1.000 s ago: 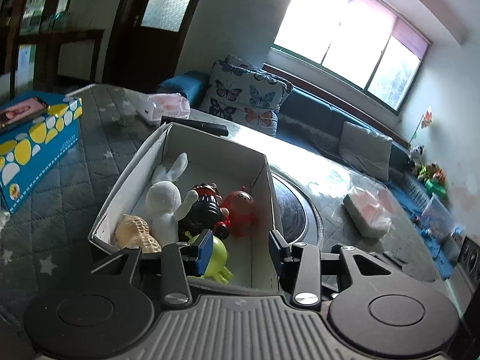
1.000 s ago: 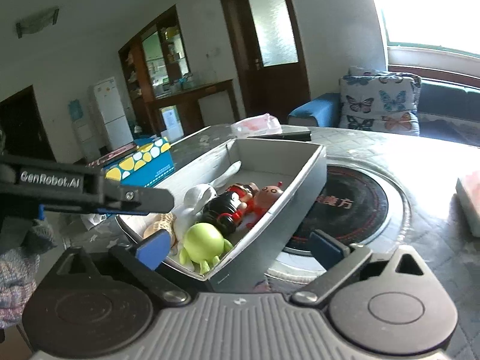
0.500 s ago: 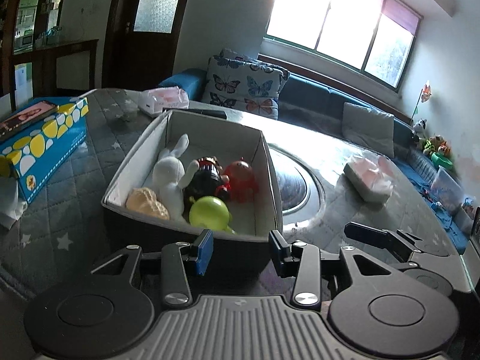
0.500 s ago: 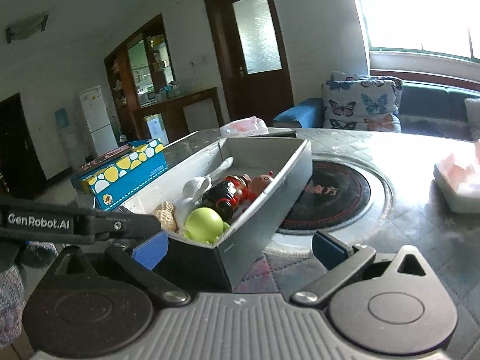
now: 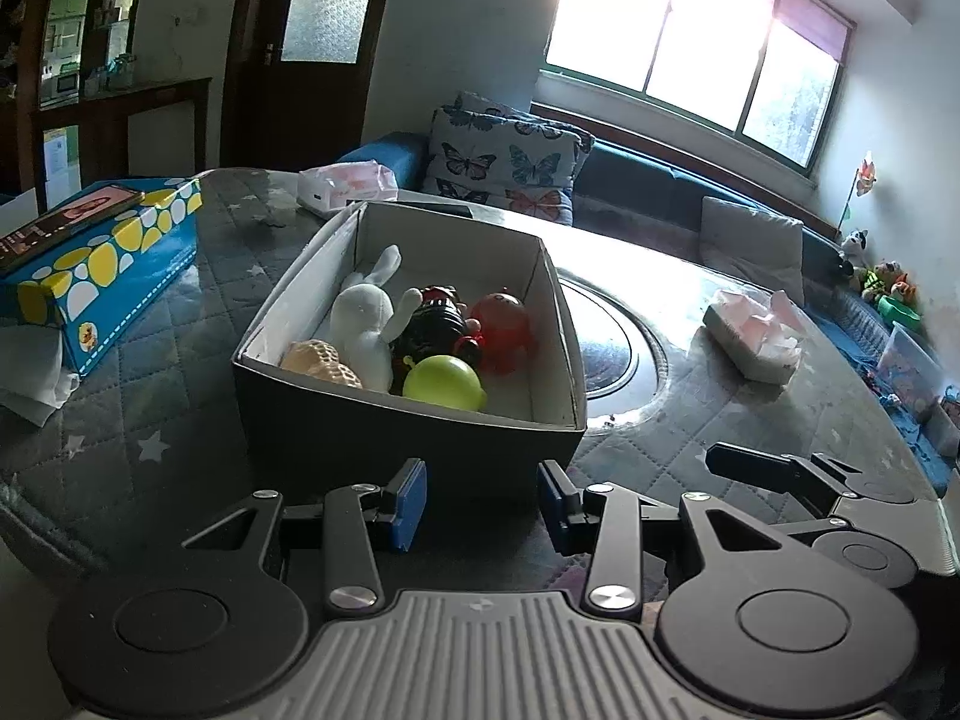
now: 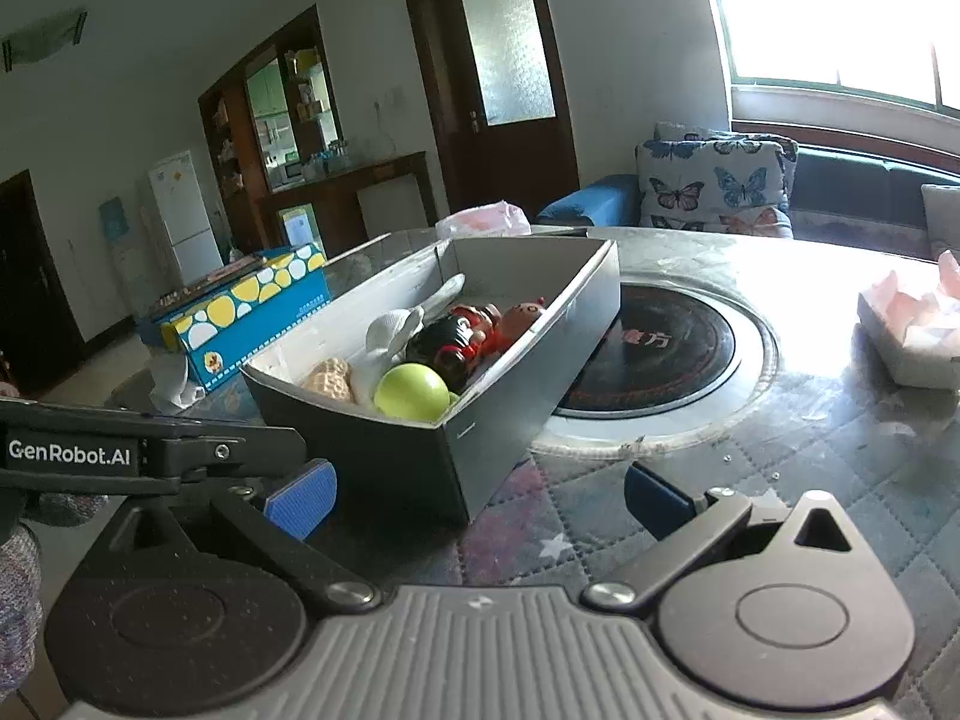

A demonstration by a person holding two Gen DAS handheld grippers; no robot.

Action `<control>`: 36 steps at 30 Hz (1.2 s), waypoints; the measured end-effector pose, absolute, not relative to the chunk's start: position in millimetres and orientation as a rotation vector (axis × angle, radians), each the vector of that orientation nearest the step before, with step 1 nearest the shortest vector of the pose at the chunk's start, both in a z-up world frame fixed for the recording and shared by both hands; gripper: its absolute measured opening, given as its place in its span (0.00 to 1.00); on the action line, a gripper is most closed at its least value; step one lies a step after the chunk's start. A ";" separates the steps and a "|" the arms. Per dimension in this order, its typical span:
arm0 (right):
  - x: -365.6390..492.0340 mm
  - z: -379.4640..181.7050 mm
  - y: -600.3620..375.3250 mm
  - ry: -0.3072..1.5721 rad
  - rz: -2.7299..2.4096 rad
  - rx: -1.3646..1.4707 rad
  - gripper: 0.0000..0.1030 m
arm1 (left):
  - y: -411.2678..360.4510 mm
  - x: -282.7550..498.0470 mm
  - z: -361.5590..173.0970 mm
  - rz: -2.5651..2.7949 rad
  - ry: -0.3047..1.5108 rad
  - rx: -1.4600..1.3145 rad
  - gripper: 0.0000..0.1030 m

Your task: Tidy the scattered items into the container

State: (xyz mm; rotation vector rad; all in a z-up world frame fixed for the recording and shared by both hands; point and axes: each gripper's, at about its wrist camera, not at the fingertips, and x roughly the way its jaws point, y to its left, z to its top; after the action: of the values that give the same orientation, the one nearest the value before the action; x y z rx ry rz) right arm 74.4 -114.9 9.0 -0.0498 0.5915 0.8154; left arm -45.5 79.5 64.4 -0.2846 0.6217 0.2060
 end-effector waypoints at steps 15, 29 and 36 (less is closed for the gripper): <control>71.6 5.3 -109.7 0.624 0.798 -0.081 1.00 | 80.6 -51.0 57.7 0.258 0.609 -0.244 0.42; 71.7 1.8 -103.8 0.637 0.796 -0.109 1.00 | 85.3 -51.1 51.0 0.286 0.622 -0.244 0.42; 72.5 -0.7 -100.7 0.645 0.797 -0.120 1.00 | 86.8 -50.2 47.9 0.288 0.628 -0.249 0.42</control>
State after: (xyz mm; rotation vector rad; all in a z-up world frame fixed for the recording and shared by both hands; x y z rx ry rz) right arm 72.5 -100.7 -0.7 -0.1202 0.6455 0.7974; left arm -50.2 86.8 47.9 -0.2489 0.6279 0.2882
